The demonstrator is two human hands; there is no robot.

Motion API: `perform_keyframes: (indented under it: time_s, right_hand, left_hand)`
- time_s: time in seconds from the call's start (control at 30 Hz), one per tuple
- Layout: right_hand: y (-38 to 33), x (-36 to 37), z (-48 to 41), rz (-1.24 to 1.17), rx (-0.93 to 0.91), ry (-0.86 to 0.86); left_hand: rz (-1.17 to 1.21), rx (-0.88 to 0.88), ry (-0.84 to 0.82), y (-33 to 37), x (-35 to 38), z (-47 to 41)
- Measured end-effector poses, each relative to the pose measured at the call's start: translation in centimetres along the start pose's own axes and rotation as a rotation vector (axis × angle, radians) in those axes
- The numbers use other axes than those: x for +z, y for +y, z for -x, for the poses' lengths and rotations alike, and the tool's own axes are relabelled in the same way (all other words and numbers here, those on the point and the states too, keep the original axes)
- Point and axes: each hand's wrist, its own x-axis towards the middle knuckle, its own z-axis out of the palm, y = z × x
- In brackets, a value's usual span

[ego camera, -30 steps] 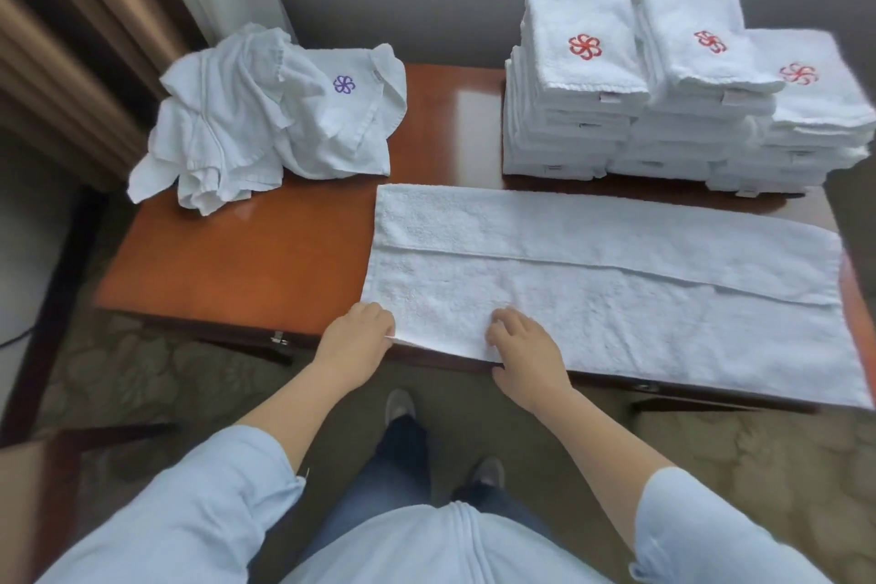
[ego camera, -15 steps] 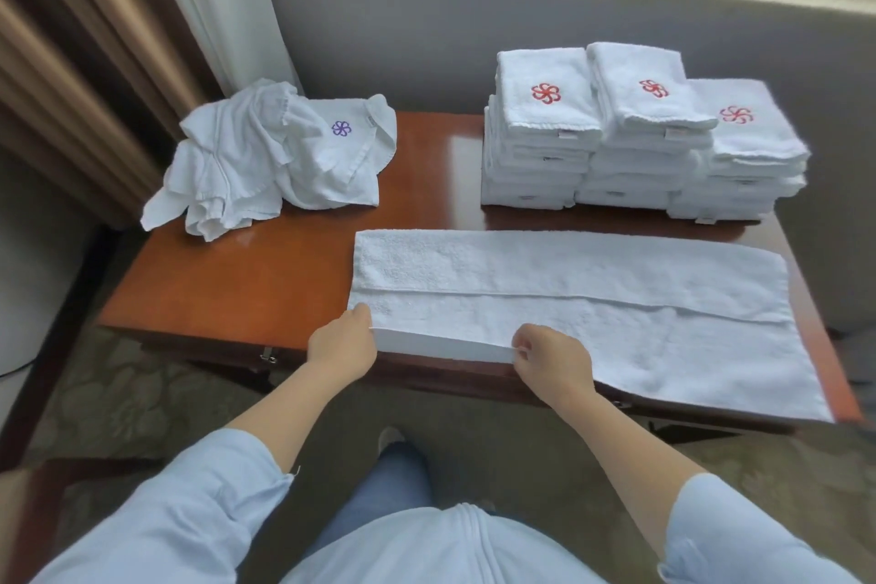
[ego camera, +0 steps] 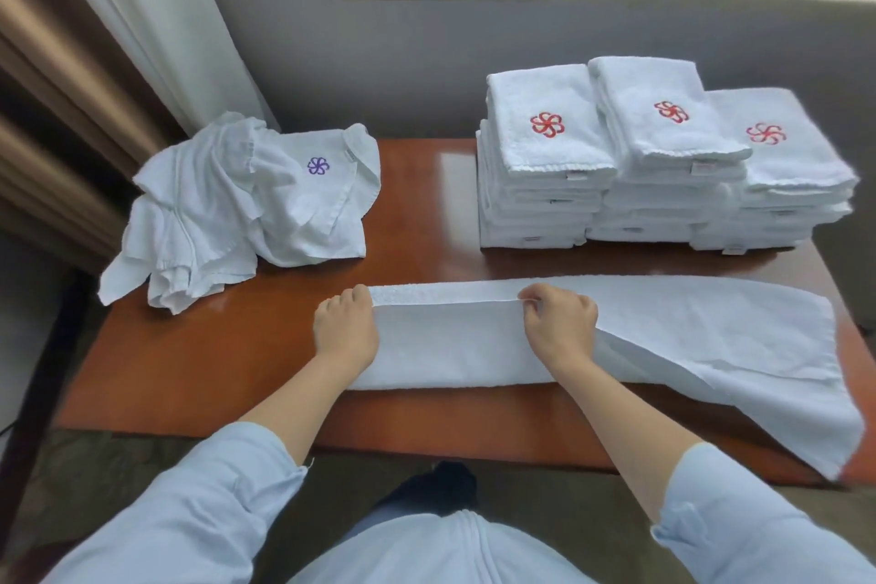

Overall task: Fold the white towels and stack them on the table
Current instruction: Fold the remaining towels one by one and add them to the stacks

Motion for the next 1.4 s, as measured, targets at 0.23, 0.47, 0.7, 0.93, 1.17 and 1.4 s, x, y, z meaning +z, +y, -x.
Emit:
perform_keyframes:
  time_s: [0.23, 0.47, 0.7, 0.93, 1.17, 1.4]
  right_hand:
    - [1.3, 3.6, -2.6, 0.098, -0.042, -0.104]
    - [2.0, 4.0, -2.8, 0.063, -0.057, -0.159]
    - [3.8, 0.4, -1.0, 0.071, -0.068, -0.16]
    - [10.5, -4.6, 3.4, 0.062, 0.079, -0.002]
    - [17.9, -8.4, 6.5, 0.079, 0.18, 0.066]
    - [25.9, -12.3, 7.2, 0.129, 0.058, -0.093]
  left_hand:
    - [-0.052, 0.088, -0.078, -0.5, 2.5, -3.7]
    - [0.257, 0.246, 0.069, 0.8, 3.2, -4.2]
    - [0.524, 0.533, -0.106, 9.1, 2.4, -3.4]
    - [0.539, 0.779, -0.154, 17.7, 2.2, -1.1]
    - [0.486, 0.903, -0.138, 26.2, 1.4, 2.0]
    - [0.391, 0.893, -0.113, 33.6, 1.7, 5.2]
